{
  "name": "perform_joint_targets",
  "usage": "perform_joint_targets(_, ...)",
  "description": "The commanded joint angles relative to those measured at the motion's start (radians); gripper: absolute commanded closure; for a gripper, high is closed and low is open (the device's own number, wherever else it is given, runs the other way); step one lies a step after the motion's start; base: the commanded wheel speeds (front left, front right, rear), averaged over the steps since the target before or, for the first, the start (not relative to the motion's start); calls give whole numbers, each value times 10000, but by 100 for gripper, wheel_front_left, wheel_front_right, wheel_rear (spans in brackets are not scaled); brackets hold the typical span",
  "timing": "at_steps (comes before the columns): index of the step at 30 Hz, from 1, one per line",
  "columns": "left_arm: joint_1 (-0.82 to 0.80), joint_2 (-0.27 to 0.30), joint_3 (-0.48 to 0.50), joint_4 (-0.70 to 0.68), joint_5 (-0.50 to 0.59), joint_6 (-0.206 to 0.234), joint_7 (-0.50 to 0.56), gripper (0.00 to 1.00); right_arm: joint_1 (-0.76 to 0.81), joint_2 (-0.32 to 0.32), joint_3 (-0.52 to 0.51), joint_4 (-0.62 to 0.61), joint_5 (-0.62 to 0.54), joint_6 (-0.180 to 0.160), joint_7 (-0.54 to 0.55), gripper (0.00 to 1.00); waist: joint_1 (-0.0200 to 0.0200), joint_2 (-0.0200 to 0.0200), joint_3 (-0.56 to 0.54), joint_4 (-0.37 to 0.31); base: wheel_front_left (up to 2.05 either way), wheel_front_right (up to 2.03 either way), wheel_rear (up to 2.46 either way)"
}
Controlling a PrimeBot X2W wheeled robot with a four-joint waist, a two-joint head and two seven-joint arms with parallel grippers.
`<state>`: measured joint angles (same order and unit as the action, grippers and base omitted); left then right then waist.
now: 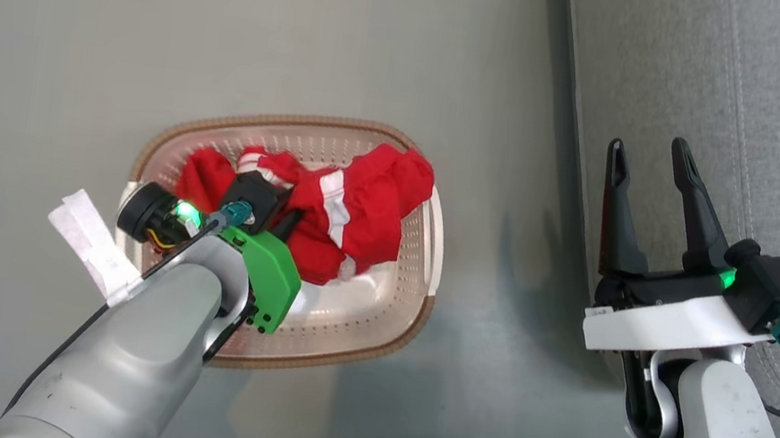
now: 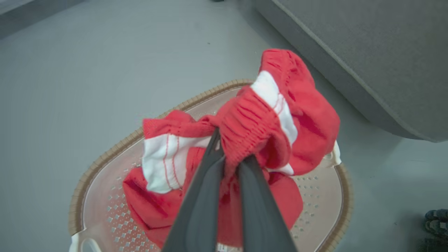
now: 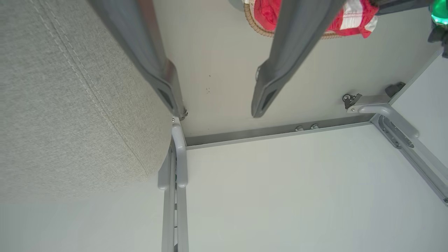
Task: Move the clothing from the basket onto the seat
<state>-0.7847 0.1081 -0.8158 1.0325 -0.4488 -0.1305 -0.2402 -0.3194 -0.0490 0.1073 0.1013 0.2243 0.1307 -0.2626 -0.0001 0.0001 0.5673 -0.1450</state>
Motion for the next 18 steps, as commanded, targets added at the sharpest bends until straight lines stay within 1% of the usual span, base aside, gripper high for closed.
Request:
perform_joint_targets(1,163,55,96,-223,-141,-2,-120,100,193,-30,-53,32,-141,1,-32,0,1,-1,-854,447,0,0,0)
perform_joint_targets(6,387,196,647,-1425,-359,182,-265,100,500,-30,-153,-15,-268,1,122,0,1,-1,-1438,604,0,0,0)
perform_joint_targets(11,988,563,1622,-3891,-119,607,-255,100,822,-30,-214,-187,-342,1,339,0,1,-1,-1946,717,0,0,0)
perform_joint_targets(14,1410,689,2178,-5255,69,811,-254,100,1003,-30,-243,-294,-333,1,482,0,1,-1,-2224,762,0,0,0)
perform_joint_targets(18,2060,769,2869,-6918,399,943,-254,100,1234,-30,-275,-458,-402,1,673,0,1,-1,-2600,823,0,0,0)
